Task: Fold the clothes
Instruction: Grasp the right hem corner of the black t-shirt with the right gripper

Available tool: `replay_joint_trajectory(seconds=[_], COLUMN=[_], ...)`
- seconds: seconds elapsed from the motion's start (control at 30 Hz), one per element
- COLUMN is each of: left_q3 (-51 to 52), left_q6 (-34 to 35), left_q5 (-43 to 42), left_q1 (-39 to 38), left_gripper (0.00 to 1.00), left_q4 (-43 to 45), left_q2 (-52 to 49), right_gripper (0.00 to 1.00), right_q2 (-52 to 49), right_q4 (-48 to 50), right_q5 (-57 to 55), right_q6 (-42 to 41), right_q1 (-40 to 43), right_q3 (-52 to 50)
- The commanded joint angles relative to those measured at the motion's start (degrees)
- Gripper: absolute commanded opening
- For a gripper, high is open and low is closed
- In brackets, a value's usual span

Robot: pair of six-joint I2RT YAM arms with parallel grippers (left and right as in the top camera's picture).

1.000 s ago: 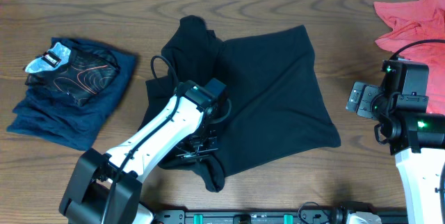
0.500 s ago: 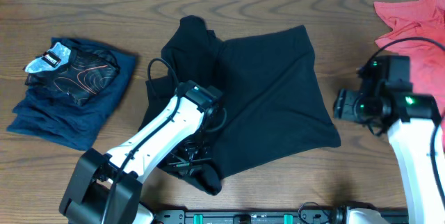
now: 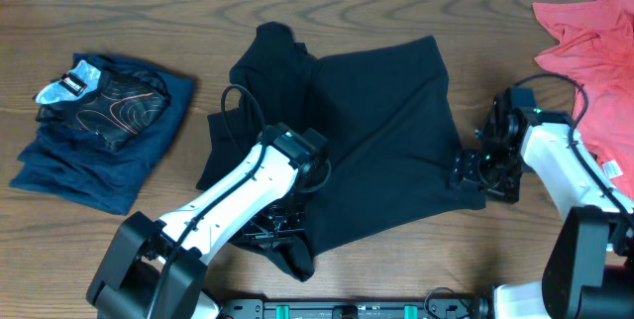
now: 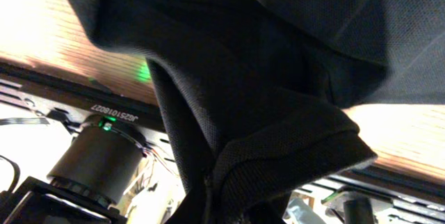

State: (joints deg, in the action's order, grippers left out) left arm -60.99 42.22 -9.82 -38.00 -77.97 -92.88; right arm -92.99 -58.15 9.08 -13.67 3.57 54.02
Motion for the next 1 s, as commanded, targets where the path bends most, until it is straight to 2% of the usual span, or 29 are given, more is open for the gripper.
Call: replay_joint_trajectory(seconds=[0.0,0.07,0.17,0.23,0.27,0.3,0.33,0.37,0.47,0.57,0.63,0.77,0.83,0.97], left_q3=[0.6,0.6,0.6,0.5,0.3,0.1,-0.3,-0.9,-3.0,-4.9,-6.1,-6.8,-6.7,-6.7], left_q6=[0.7,0.7,0.7,0.7,0.7,0.2,-0.2,-0.4,-2.3,-4.7,-6.3,-9.8,-11.2,-11.1], left_q5=[2.0,2.0,2.2,3.2,4.4,5.5,6.9,8.8,13.6,12.2,7.7,-7.1,-13.4,-20.4], left_q1=[0.0,0.0,0.0,0.0,0.2,0.5,1.0,1.8,5.5,10.0,12.4,14.3,13.2,7.9], left_gripper=[0.11,0.11,0.09,0.08,0.08,0.08,0.07,0.06,0.06,0.06,0.06,0.06,0.06,0.06], left_q4=[-0.2,0.2,0.6,1.2,1.7,2.2,2.7,3.3,6.7,11.3,12.5,13.5,13.4,10.8], left_q2=[0.2,0.2,0.2,0.2,0.2,0.2,0.2,0.2,0.2,0.2,0.2,0.2,0.2,0.2], right_gripper=[0.81,0.79,0.67,0.44,0.26,0.15,0.05,0.01,0.01,0.01,0.01,0.01,0.01,0.01], right_q2=[-0.3,-0.3,-0.3,-0.3,-0.3,-0.2,-0.2,-0.2,-0.2,-0.2,-0.2,-0.2,-0.2,-0.2], right_q4=[2.0,4.6,8.5,10.9,11.9,13.0,14.2,15.5,17.1,16.0,14.1,9.8,8.8,7.1], right_q5=[-0.3,-0.3,-0.3,-0.3,-0.3,-0.3,-0.3,-0.3,-2.0,-5.4,-7.4,-8.9,-9.2,-11.1], right_q6=[-2.5,-3.7,-5.7,-6.3,-6.3,-6.3,-6.5,-6.5,-8.4,-9.0,-9.0,-8.0,-7.6,-7.2], right_q1=[0.4,0.4,0.4,0.4,0.4,0.5,0.7,1.2,3.7,7.8,11.1,16.7,18.5,20.2], right_q3=[-3.4,-5.7,-8.2,-8.9,-8.9,-8.8,-8.4,-7.8,-4.8,-0.6,2.2,5.7,5.9,5.9])
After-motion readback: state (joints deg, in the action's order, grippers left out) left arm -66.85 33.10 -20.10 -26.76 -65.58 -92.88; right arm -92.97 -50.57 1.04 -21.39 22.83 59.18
